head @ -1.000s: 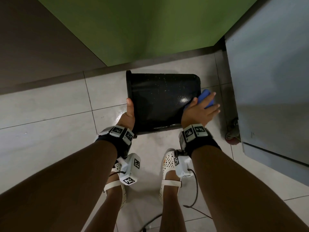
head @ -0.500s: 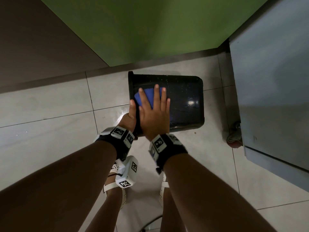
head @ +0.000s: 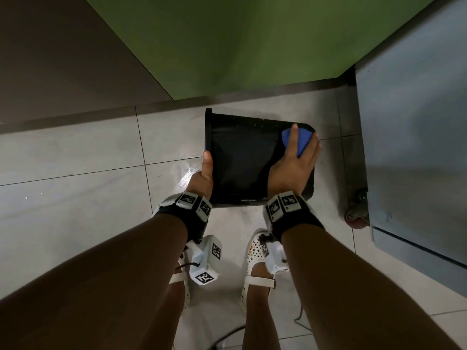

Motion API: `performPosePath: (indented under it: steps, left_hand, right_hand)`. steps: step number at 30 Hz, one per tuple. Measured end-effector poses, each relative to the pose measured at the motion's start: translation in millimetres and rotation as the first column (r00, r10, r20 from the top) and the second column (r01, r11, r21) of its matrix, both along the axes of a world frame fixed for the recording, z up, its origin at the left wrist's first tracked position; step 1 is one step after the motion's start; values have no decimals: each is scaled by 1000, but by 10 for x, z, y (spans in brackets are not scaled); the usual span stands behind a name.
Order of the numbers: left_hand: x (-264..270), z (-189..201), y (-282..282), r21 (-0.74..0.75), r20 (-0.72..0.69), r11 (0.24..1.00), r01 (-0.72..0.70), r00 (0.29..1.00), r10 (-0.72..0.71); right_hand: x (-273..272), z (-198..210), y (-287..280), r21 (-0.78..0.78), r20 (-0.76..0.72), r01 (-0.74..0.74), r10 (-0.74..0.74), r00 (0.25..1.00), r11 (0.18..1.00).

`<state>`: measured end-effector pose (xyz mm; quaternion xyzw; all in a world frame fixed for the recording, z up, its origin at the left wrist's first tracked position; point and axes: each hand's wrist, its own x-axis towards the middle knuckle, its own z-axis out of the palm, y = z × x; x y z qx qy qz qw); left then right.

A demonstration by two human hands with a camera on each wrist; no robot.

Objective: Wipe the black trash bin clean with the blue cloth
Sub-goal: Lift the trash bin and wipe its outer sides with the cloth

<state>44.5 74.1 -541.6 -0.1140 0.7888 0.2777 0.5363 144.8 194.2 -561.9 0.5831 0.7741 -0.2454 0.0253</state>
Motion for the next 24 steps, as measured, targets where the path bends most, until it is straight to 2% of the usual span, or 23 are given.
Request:
performPosePath:
  steps: [3, 7, 11, 13, 15, 18, 21, 24]
  left_hand:
    - [-3, -11, -4, 12, 8, 1000, 22, 1000, -22]
    - [0, 29, 18, 7, 1, 1000, 19, 1000, -19]
    - [7, 51, 13, -7, -33, 1000, 9, 999, -9]
    - [-3, 73, 5, 4, -32, 1000, 24, 999, -23]
    - [-5, 77, -4, 14, -8, 999, 46, 999, -46]
    - [-3, 99, 9, 14, -2, 999, 30, 1000, -30]
    - [23, 71, 7, 6, -10, 1000, 9, 1000, -9]
    - [36, 63, 10, 4, -54, 1000, -16, 998, 16]
  right_hand:
    - [13, -17, -258, 86, 1, -46, 46, 999, 995]
    - [31, 4, -625, 159, -21, -231, 238, 971, 960]
    - [29, -23, -535, 150, -212, -464, 487, 847, 873]
    - [71, -104, -334, 203, -182, -488, 522, 833, 849]
    - [139, -141, -106, 236, -134, -421, 458, 879, 876]
    - [223, -134, 109, 105, -82, -220, 229, 970, 970]
    - [197, -150, 106, 104, -89, -53, 62, 994, 993]
    - [26, -132, -88, 123, -91, 26, -15, 996, 992]
